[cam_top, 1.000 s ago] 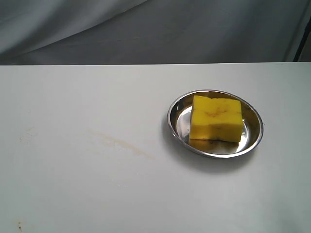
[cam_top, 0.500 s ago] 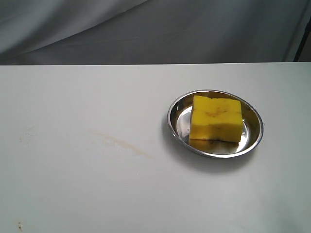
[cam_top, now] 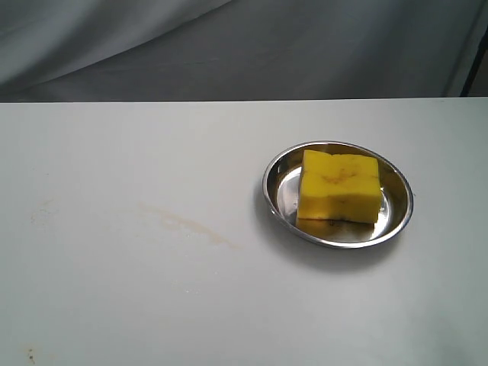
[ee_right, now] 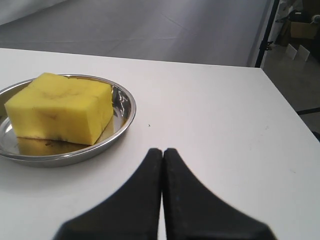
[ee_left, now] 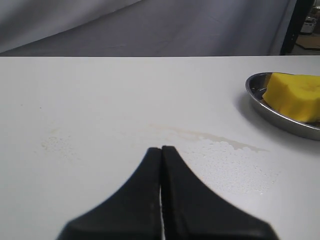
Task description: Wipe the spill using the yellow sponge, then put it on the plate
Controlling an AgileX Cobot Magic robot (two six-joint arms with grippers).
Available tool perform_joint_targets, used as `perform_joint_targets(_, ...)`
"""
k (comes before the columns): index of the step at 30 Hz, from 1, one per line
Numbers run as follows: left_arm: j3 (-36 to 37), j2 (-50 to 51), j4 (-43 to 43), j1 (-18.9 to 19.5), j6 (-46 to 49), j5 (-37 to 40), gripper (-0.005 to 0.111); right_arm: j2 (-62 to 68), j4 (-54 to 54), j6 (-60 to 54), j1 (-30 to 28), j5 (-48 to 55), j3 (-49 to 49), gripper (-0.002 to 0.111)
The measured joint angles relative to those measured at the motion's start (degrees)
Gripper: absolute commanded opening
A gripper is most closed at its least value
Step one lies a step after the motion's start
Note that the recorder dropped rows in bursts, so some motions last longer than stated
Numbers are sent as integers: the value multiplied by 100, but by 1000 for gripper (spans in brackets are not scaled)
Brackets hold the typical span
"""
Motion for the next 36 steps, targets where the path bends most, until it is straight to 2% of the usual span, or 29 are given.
perform_joint_targets(15,0,0,-28,0,-1,36,0,0,0,0,0,0,0,0)
perform_joint_targets(29,0,0,-28,12,374,46,0,0,0,0,0,0,0,0)
perform_joint_targets(36,0,0,-28,540,402,46,0,0,0,0,0,0,0,0)
